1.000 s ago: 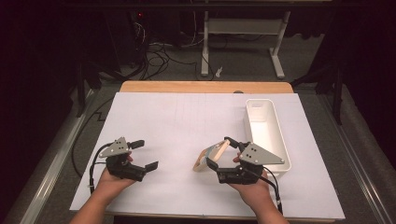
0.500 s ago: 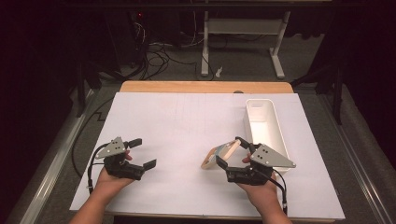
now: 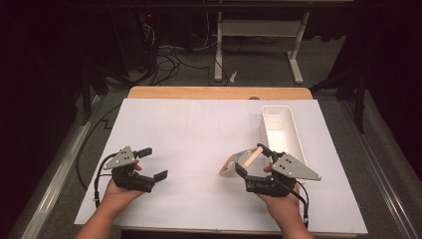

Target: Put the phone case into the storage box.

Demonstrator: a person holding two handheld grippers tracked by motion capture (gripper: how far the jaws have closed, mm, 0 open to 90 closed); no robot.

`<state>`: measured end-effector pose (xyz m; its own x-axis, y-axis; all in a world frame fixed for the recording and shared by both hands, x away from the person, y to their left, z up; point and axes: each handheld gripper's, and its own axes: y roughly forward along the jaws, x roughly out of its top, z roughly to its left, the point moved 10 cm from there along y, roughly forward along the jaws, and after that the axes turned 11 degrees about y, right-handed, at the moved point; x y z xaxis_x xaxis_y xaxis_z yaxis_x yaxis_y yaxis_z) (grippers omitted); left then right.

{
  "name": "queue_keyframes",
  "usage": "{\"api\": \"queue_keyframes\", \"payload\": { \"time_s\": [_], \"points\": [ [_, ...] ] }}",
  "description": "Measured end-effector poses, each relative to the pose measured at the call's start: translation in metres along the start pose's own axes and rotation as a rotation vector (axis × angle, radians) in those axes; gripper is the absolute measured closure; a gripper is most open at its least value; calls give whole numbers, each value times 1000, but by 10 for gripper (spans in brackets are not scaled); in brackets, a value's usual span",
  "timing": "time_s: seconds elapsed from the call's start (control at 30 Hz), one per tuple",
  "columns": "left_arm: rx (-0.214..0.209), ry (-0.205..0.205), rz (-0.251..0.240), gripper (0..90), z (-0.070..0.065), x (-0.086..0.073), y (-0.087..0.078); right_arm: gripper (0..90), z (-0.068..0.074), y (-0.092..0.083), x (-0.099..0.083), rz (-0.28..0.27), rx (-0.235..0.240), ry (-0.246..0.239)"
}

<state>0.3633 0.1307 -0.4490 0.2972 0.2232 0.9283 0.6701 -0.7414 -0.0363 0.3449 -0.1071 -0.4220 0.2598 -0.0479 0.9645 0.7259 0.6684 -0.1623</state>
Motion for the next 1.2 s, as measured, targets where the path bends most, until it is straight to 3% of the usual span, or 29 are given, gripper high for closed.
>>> {"api": "queue_keyframes", "payload": {
  "time_s": [0.57,1.2],
  "points": [
    [10,6,-5,2,1,0,0,126,-13,-8,10,-31,-42,3],
    [19,31,4,3,2,-2,1,126,-18,-23,28,-86,-57,1]
  ]
}}
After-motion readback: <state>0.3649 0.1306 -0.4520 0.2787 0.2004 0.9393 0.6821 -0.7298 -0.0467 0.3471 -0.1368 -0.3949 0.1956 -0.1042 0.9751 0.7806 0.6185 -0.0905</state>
